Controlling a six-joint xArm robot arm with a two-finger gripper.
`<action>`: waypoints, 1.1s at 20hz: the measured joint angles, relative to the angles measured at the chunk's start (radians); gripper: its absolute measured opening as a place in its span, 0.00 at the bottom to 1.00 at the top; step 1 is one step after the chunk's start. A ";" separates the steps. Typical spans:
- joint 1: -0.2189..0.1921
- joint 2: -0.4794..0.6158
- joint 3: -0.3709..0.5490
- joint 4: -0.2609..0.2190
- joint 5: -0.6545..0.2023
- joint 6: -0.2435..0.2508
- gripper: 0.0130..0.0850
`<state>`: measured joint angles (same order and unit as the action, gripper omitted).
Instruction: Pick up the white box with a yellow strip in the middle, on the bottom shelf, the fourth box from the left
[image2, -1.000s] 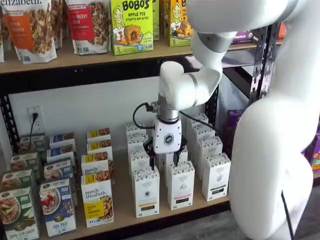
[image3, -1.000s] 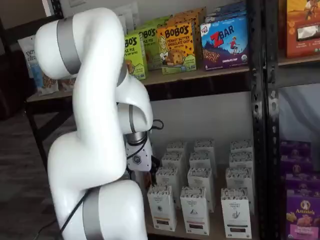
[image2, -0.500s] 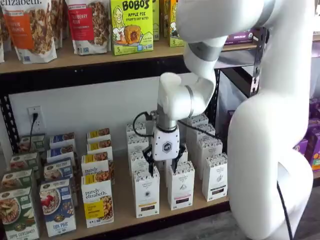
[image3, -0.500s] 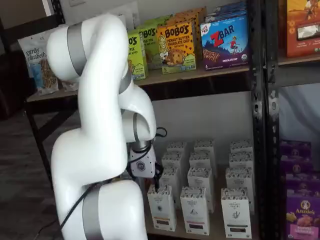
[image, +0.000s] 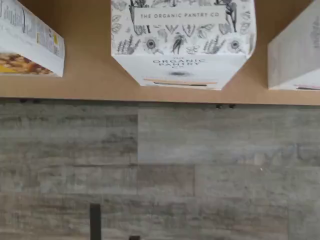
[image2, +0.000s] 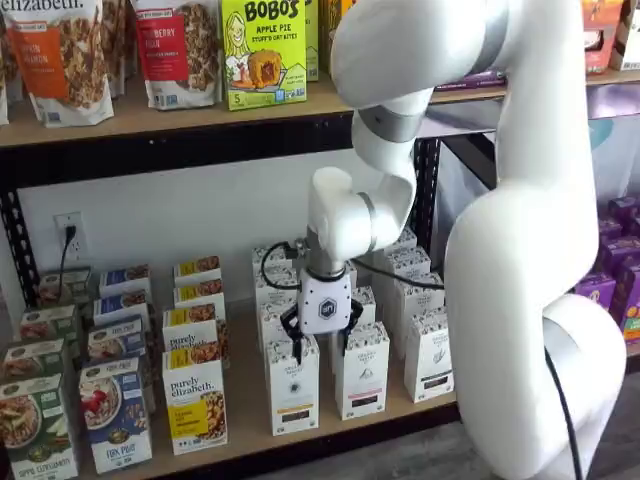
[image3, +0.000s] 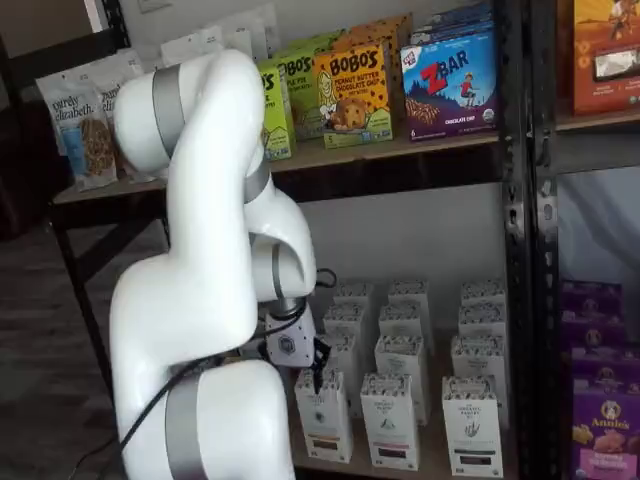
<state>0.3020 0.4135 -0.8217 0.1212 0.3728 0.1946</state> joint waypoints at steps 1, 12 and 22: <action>0.002 0.013 -0.010 0.005 -0.003 -0.003 1.00; -0.014 0.155 -0.155 -0.014 0.003 0.000 1.00; -0.047 0.263 -0.314 0.000 0.039 -0.045 1.00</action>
<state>0.2551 0.6762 -1.1358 0.1217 0.4122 0.1498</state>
